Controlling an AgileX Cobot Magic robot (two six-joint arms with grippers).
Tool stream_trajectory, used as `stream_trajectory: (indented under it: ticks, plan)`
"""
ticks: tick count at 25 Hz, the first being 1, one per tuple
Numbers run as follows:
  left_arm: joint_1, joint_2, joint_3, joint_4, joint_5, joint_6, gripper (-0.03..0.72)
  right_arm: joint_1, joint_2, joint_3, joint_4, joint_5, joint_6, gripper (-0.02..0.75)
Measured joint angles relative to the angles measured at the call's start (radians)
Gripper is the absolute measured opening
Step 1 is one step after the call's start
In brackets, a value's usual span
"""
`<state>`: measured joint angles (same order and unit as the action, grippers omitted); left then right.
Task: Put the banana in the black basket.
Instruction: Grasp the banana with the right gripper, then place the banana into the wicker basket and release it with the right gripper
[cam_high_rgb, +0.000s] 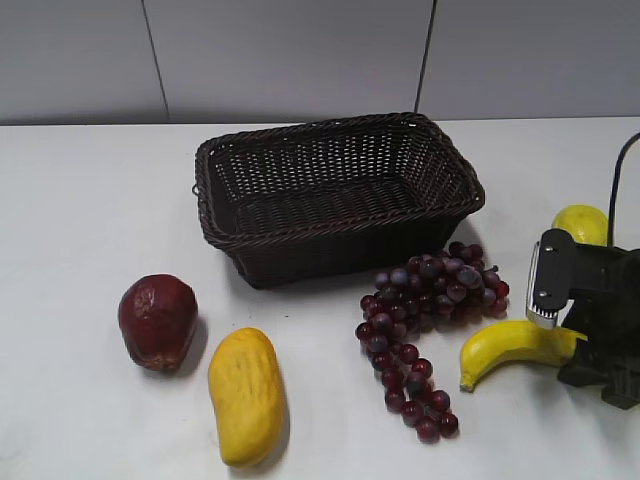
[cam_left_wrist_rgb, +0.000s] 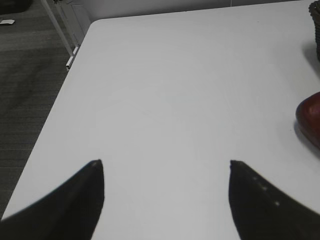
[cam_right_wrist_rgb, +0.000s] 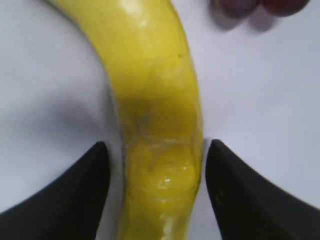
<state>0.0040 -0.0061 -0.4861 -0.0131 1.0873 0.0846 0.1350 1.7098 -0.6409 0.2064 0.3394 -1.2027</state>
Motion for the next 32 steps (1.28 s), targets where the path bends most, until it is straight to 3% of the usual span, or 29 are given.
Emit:
stream_trajectory:
  ticks: [4,16,26,32]
  plan:
    - [0.000,0.000,0.000,0.000,0.000,0.000,0.575,0.000,0.002,-0.002,0.001,-0.006,-0.001,0.310]
    - [0.000,0.000,0.000,0.000,0.000,0.000,0.575,0.000,-0.012,-0.001,0.015,0.001,-0.001,0.310]
    - [0.000,0.000,0.000,0.001,0.000,0.000,0.575,0.000,-0.255,-0.008,0.007,0.029,-0.006,0.310]
    - [0.000,0.000,0.000,0.001,0.000,0.000,0.575,0.000,-0.297,-0.175,-0.020,0.022,-0.038,0.310]
